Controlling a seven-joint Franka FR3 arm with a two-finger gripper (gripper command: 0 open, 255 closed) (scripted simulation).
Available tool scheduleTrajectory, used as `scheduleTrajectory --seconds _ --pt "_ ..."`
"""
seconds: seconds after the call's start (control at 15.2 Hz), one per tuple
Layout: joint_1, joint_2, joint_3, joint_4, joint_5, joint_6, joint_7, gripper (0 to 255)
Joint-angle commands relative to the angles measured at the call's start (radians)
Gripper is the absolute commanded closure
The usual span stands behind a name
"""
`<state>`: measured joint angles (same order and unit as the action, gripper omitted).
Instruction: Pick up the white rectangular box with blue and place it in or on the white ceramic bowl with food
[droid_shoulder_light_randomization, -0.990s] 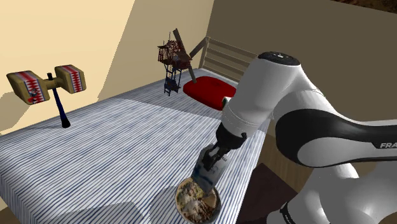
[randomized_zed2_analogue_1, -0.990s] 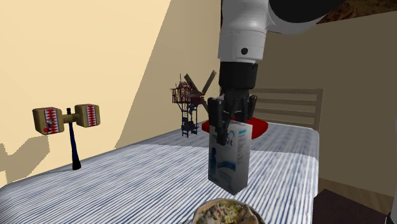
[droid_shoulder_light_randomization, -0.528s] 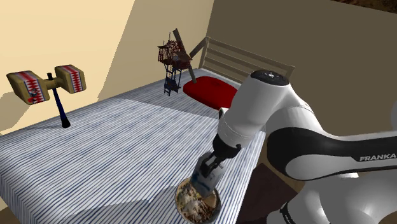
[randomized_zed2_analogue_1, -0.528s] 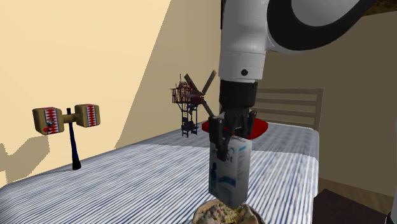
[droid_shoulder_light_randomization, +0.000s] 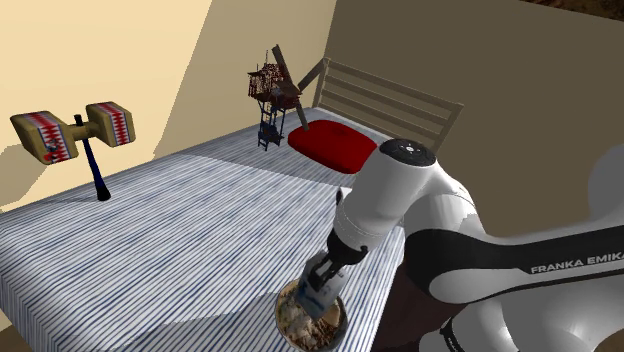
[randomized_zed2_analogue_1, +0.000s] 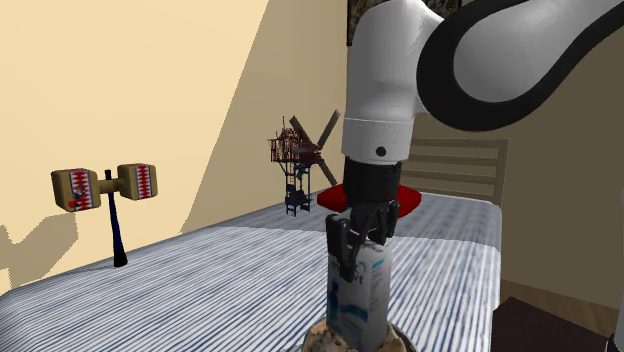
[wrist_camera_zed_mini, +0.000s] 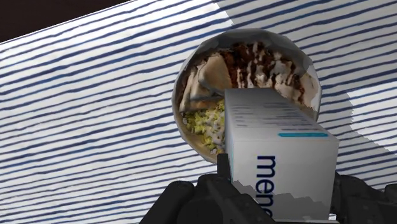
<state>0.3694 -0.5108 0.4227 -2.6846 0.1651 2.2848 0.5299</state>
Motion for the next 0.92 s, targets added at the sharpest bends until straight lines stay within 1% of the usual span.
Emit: scheduleTrajectory --seconds 0.0,0.4,0.46,0.79,0.86 --pt "0.0 0.006 0.003 -0.01 0.001 0.016 0.001 255" --pt "0.0 0.006 0.003 -0.009 0.001 0.016 0.001 255" --pt "0.0 0.006 0.003 -0.009 0.001 0.016 0.001 0" --pt "0.0 0.006 0.003 -0.009 0.001 0.016 0.001 0" --pt "0.004 -0.02 -0.006 0.008 0.003 -0.026 -0.002 0"
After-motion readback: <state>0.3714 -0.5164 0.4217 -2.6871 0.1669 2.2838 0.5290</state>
